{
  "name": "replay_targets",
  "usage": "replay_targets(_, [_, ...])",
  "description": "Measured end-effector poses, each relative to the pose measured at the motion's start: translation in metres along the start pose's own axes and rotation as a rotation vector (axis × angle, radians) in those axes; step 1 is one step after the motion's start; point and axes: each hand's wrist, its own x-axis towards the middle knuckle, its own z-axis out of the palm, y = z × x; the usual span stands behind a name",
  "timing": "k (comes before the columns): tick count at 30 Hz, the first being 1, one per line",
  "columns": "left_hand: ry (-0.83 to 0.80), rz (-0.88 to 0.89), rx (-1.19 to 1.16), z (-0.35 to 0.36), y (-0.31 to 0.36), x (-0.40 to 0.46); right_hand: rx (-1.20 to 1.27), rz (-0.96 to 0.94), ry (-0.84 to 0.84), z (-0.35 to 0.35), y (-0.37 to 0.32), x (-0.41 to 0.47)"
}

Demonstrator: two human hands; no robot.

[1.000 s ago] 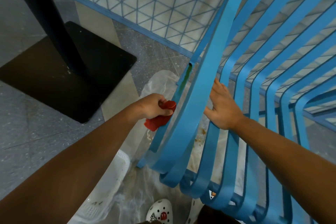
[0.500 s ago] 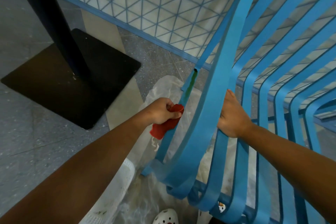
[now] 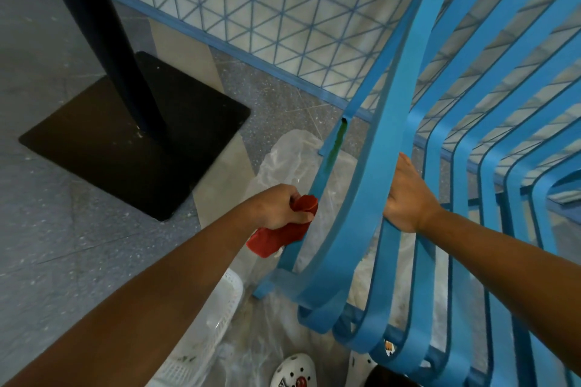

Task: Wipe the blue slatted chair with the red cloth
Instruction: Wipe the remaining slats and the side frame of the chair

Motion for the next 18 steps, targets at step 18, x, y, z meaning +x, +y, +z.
replay_targets(18, [0.188, -0.061, -0.081, -0.013, 0.046, 0.044, 0.048, -0.014, 0.046, -0.004, -0.006, -0.005])
